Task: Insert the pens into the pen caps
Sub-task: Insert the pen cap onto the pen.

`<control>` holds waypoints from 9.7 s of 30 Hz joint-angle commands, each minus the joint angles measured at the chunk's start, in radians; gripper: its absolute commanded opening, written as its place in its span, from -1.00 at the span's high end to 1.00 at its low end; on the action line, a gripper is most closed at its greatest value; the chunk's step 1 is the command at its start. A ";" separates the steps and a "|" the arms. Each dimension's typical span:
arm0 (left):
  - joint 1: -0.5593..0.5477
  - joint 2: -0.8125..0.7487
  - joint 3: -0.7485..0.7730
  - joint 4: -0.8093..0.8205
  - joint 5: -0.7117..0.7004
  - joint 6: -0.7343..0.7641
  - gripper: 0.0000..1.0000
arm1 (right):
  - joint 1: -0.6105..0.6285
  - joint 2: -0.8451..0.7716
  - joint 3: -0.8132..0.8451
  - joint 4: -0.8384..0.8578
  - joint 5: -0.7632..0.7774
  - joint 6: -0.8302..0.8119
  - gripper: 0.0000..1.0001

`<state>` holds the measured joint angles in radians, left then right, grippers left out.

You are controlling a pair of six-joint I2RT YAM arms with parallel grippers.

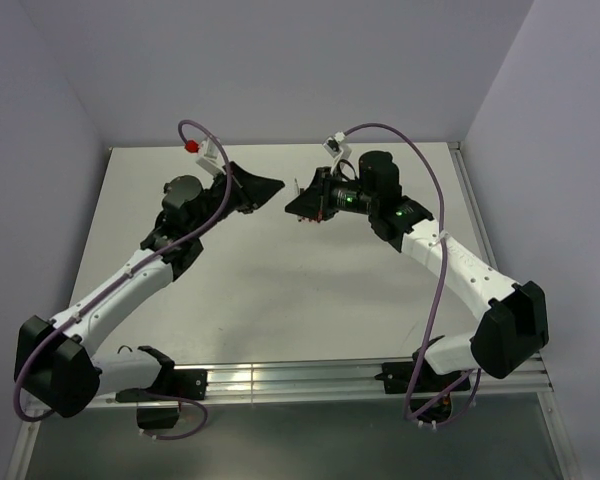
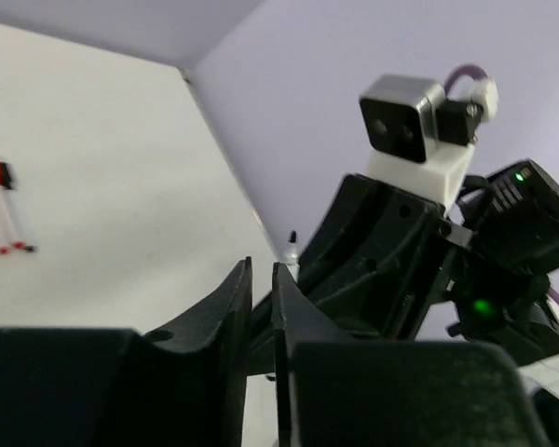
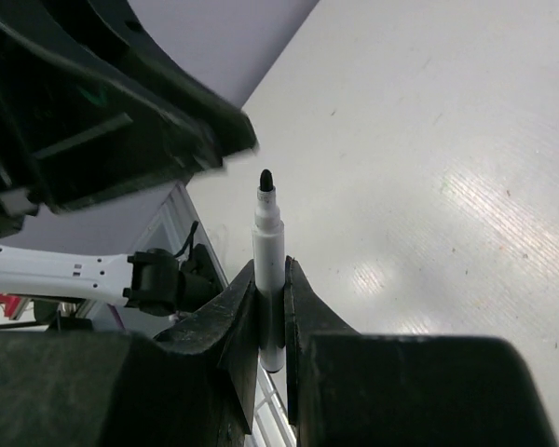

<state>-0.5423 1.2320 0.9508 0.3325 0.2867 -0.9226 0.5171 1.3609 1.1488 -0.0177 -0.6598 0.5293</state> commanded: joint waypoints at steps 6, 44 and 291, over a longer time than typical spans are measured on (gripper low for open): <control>0.062 -0.037 0.184 -0.362 -0.364 0.116 0.09 | -0.002 -0.054 -0.003 -0.010 0.026 -0.009 1.00; 0.682 1.123 1.112 -0.871 -0.228 0.702 -0.04 | -0.006 -0.148 -0.124 0.015 0.040 -0.035 1.00; -0.335 -0.034 -0.168 0.168 0.292 0.041 0.99 | -0.080 -0.221 -0.098 0.168 0.161 0.038 1.00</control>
<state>-0.7578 1.2438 0.8326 0.6910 0.2558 -0.8864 0.5098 1.1370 1.0050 -0.1131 -0.7544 0.5613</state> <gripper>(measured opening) 0.059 0.176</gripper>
